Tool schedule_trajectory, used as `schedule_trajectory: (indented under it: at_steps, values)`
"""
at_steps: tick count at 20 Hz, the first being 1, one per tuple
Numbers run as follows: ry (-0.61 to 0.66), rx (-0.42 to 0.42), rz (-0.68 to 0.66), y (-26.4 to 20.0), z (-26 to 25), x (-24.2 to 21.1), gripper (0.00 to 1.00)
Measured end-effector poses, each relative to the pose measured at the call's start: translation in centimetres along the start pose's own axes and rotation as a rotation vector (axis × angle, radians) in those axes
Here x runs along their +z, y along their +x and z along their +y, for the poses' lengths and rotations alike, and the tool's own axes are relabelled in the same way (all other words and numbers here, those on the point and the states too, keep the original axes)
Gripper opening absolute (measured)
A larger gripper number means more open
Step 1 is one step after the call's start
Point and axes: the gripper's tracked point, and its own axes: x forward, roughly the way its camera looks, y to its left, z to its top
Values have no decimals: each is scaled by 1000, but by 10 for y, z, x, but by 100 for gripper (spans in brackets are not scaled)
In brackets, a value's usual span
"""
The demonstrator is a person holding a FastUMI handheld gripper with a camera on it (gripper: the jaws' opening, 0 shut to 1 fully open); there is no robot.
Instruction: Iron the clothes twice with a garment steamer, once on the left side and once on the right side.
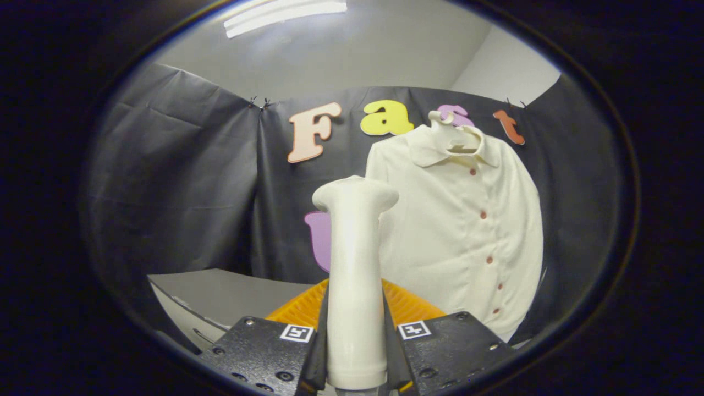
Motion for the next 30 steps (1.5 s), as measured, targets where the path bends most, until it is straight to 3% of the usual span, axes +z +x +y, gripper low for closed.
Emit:
schedule_trajectory:
  at_steps: [11, 14, 25, 30]
  values:
    - [-21, -153, -11, 49, -88, 5, 42]
    - [-25, -157, 6, 53, -97, -2, 42]
    - [41, -144, 97, 34, -100, -75, 42]
    - [112, -152, 124, 13, -104, -131, 42]
